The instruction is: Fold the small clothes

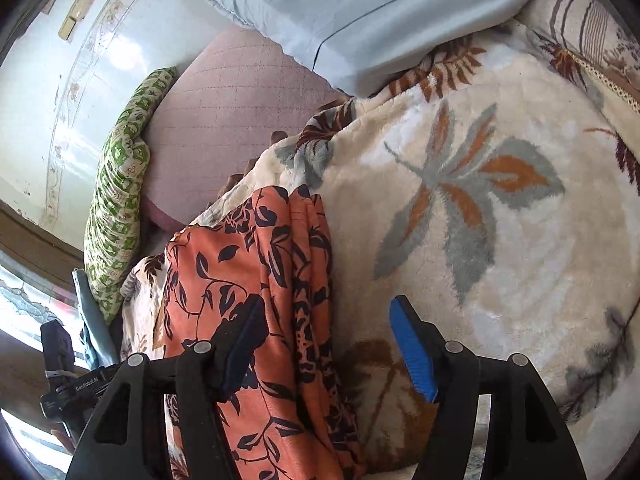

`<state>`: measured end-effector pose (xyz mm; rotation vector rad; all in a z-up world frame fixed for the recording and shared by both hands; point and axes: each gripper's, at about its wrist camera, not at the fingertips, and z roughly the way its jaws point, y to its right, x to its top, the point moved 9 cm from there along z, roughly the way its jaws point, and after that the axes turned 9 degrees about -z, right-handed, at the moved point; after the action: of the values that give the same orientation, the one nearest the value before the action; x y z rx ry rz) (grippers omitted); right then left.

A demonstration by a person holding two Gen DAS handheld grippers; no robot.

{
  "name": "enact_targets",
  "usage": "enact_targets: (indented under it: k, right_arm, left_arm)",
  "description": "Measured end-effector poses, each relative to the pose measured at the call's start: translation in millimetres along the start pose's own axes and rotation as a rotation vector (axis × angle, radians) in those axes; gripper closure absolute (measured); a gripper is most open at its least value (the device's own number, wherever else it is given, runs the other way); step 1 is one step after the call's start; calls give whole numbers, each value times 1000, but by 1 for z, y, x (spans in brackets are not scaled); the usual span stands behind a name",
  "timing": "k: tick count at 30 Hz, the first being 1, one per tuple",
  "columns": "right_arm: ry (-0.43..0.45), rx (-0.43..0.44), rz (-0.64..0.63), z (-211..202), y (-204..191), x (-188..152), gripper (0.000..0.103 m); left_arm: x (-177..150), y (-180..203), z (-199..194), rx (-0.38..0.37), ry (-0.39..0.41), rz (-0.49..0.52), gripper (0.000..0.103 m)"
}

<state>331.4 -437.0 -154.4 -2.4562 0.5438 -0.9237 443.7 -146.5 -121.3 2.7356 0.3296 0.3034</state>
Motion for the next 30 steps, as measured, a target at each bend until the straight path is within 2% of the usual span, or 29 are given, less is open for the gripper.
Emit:
enact_targets:
  k: [8,12,15,18,22,23,24,27,28,30]
  right_arm:
    - [-37,84,-6,32,-15,-6,36]
    - [-76,162,-15,43,-19,-17,35]
    - [-102,235,16,51,-17,-26,33]
    - [-124,357,19,55,-28,-31,32]
    - [-120,337,-11,58,-32,-32,32]
    - [-122,318,-6,60,-31,-32,37]
    - [-128,289,-18,61,-31,-32,43]
    - [-125,206,-123,56,-40,-32,55]
    - [-119,196,-140,53,-44,-31,56]
    - [-106,210,-154,46,-51,-29,60]
  left_arm:
    - [3,18,30,-125,-114,-26,48]
    - [-5,25,46,-181,-164,-13,48]
    - [-10,28,59,-176,-176,8,38]
    - [-13,31,69,-189,-190,-4,32]
    - [-9,30,85,-203,-223,-41,30]
    - [-8,30,88,-207,-227,-49,30]
    - [-6,30,89,-213,-228,-56,31]
    - [-4,31,82,-210,-209,-42,47]
    - [-4,31,78,-214,-198,-33,55]
    - [-7,31,66,-221,-180,-15,60]
